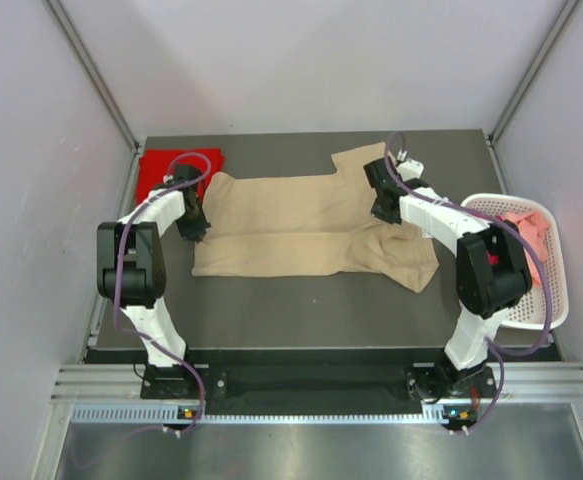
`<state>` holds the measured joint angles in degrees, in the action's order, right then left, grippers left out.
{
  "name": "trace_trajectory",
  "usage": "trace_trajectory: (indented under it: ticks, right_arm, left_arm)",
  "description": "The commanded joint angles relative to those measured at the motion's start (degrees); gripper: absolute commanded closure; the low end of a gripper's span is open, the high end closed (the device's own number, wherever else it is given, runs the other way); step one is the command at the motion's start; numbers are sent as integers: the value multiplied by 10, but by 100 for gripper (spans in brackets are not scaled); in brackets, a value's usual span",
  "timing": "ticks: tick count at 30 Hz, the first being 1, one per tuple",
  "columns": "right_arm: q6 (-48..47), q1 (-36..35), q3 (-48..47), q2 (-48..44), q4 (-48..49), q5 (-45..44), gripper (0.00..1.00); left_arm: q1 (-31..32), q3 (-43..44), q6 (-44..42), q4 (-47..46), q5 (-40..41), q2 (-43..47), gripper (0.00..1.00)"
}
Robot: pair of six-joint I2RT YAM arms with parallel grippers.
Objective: Fold and stack the t-shirts
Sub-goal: Fold the tshirt
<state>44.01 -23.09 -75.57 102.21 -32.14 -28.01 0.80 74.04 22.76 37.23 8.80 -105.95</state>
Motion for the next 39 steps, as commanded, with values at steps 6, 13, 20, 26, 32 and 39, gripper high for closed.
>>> trace_trajectory:
  ticks: [6,13,20,26,32,39]
  right_arm:
    - [-33,8,-40,11,13,-29,100]
    - [-58,9,-77,13,-50,-12,68]
    - [-42,13,-21,-81,-162,17,64]
    - [-28,21,123,-170,-152,53,74]
    - [-15,26,190,-195,-133,64,76]
    - [-13,32,248,-196,-107,42,71]
  left_arm:
    - [-4,17,-7,-27,17,-10,95]
    - [-4,27,1,3,74,51,53]
    - [54,-40,-21,45,84,137,47]
    - [45,-185,13,-12,36,212,46]
    - [43,-216,56,-29,-7,246,44]
    - [39,-258,79,-48,32,266,41]
